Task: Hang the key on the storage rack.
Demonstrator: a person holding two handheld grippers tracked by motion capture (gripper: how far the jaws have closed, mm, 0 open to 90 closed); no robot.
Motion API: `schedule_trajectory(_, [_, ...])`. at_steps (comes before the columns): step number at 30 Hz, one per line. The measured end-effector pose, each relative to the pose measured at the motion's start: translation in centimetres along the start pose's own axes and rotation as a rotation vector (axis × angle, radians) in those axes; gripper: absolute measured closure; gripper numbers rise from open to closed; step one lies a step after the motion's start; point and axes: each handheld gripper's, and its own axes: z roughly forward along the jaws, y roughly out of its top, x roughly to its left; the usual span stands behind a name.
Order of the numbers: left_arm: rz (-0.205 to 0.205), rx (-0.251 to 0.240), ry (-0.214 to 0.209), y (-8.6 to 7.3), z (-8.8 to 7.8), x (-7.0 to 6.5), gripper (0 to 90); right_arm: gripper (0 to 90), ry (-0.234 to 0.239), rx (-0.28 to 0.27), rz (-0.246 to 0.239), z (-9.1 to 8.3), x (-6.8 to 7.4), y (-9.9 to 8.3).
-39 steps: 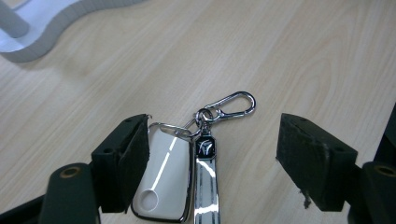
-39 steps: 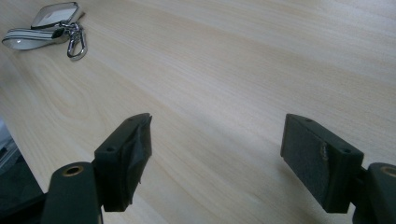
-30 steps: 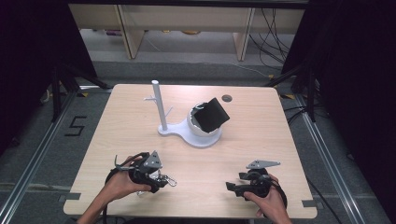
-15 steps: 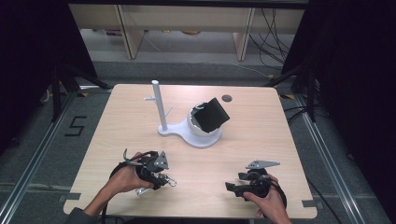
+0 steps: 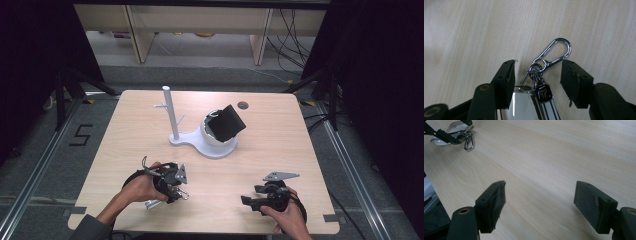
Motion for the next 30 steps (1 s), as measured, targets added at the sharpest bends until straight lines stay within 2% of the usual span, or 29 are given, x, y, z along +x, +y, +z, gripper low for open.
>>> schedule_trajectory(1, [0.004,0.006,-0.005,0.1,0.0,0.0,45.8,26.2,0.001,-0.001,-0.002,0.0,0.0,0.0])
schedule_trajectory(2, [0.017,0.023,-0.005,0.2,0.2,0.0,46.3,26.2,0.000,-0.001,0.018,-0.1,0.1,0.0])
schedule_trajectory(4, [0.022,0.037,-0.005,0.3,0.4,0.0,47.0,26.2,0.001,0.001,0.008,-0.1,0.0,0.1])
schedule_trajectory(6, [0.023,0.043,-0.011,0.4,0.5,0.0,47.7,26.3,0.004,0.002,0.008,-0.1,0.0,0.0])
schedule_trajectory(7, [0.041,0.048,-0.010,0.5,0.6,0.1,48.5,26.3,0.011,-0.004,0.002,-0.1,0.0,0.0])
schedule_trajectory(9, [0.028,0.044,-0.013,0.6,0.6,0.1,49.5,26.3,0.019,-0.012,0.013,0.0,0.0,0.0])
schedule_trajectory(10, [0.041,0.049,-0.016,0.8,0.7,0.1,50.0,26.3,0.008,-0.004,0.007,-0.1,-0.1,0.0])
schedule_trajectory(13, [0.051,0.058,-0.025,1.0,0.7,0.1,51.6,26.3,0.019,-0.013,0.012,0.0,-0.1,0.0])
schedule_trajectory(14, [0.043,0.065,-0.035,1.3,0.8,0.2,52.3,26.3,0.006,-0.001,0.003,-0.1,-0.1,0.1])
schedule_trajectory(15, [0.043,0.065,-0.035,1.3,0.8,0.2,53.5,26.3,0.006,-0.001,0.003,-0.1,-0.1,0.1])
schedule_trajectory(17, [0.018,0.071,-0.061,1.5,0.9,0.4,55.1,26.3,0.023,-0.010,0.014,-0.1,0.0,0.0])
schedule_trajectory(19, [0.010,0.075,-0.070,1.5,0.9,0.5,56.1,26.3,0.008,-0.002,0.005,-0.1,-0.1,0.1])
schedule_trajectory(21, [-0.021,0.090,-0.088,1.6,0.9,0.6,57.1,26.3,0.012,-0.002,0.005,-0.1,-0.1,0.0])
schedule_trajectory(23, [-0.031,0.088,-0.099,1.5,0.9,0.9,62.1,26.4,0.019,-0.012,0.006,0.0,-0.1,0.0])
schedule_trajectory(25, [-0.032,0.092,-0.102,1.5,0.9,1.0,62.8,26.4,0.003,-0.006,0.003,-0.1,-0.1,0.0])
schedule_trajectory(27, [-0.042,0.095,-0.100,1.5,0.9,1.1,67.4,26.4,0.004,-0.005,0.004,-0.1,-0.1,0.0])
schedule_trajectory(28, [-0.054,0.117,-0.106,1.5,0.8,1.3,68.8,26.4,0.018,0.000,0.002,-0.1,-0.1,0.0])
schedule_trajectory(30, [-0.057,0.125,-0.100,1.7,0.9,1.3,70.9,26.4,0.012,-0.003,0.000,0.0,-0.1,0.0])
